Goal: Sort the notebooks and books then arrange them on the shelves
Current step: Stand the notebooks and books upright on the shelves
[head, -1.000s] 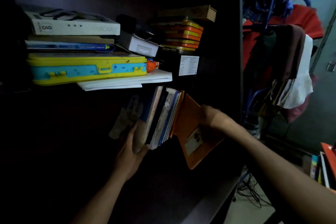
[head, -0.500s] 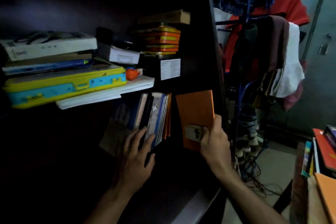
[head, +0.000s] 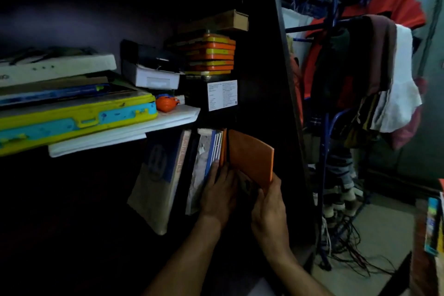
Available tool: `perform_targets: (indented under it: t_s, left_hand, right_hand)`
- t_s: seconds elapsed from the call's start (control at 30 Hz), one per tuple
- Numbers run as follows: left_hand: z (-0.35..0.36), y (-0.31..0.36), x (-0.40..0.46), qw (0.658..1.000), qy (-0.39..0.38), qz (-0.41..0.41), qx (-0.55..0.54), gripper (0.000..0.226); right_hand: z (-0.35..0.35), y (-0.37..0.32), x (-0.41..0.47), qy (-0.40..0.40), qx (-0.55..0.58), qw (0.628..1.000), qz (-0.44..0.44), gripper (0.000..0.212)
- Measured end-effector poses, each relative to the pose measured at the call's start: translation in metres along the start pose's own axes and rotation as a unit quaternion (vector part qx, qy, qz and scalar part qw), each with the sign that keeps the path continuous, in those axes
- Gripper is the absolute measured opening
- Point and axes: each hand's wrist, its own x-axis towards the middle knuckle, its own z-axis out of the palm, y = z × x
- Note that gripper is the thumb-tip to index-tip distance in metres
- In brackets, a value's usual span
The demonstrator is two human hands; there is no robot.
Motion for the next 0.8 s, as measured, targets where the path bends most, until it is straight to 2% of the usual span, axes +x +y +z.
perform_targets:
  t_s: [0.17, 0.33, 0.5, 0.6, 0.7, 0.8]
  left_hand:
    - [0.013, 0.001, 0.002, 0.996, 0.08, -0.018, -0.019, 0.05]
    - [0.016, 0.003, 0.003, 0.998, 0.056, -0.034, -0.006, 0.058]
    - [0.019, 0.005, 0.005, 0.992, 0.11, -0.06, 0.012, 0.055]
    - [0.018, 0.004, 0.005, 0.99, 0.129, -0.056, -0.021, 0.05]
    - [0.008, 0.004, 0.002, 0.987, 0.143, -0.056, -0.046, 0.048]
    - [-0.007, 0.005, -0.012, 0.975, 0.157, -0.064, -0.142, 0.037]
  right_hand:
    - [0.002, 0.006, 0.004, 0.008, -0.025, 1.0, -0.011, 0.036]
    - [0.005, 0.005, 0.003, 0.003, -0.078, 0.997, -0.007, 0.036]
    - [0.006, 0.007, 0.005, -0.023, -0.112, 0.993, -0.028, 0.04]
    - [0.008, 0.009, 0.007, -0.041, -0.134, 0.99, -0.025, 0.033]
    - [0.01, 0.01, 0.016, -0.059, -0.178, 0.982, 0.001, 0.015]
    - [0.012, 0.005, 0.023, -0.086, -0.188, 0.978, 0.02, 0.01]
